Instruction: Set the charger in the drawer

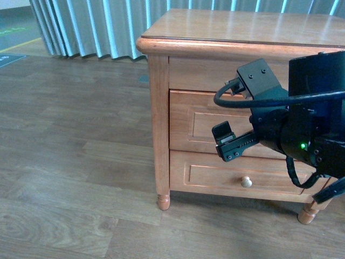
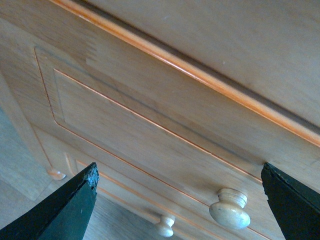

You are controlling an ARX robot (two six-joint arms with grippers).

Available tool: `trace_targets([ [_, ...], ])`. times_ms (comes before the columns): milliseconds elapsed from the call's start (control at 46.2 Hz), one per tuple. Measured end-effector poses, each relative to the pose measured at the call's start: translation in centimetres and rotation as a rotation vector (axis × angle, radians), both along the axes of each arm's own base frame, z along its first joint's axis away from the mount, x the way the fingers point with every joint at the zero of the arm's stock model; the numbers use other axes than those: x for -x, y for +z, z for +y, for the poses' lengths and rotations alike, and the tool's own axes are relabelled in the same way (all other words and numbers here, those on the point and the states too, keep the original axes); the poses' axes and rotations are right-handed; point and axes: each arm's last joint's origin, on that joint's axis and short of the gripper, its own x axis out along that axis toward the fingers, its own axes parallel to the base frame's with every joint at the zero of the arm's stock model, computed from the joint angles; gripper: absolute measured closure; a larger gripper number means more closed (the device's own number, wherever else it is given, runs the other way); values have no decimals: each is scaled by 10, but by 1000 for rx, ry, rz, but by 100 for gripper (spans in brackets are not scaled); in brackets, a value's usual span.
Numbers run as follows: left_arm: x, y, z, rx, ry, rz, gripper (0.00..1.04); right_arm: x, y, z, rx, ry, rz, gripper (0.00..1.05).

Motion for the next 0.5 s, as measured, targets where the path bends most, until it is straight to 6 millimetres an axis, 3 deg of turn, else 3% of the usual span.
trace_targets([
  [498,0,0,0,0,0,0,6,-12,-7,11,-62,-55,-5,8],
])
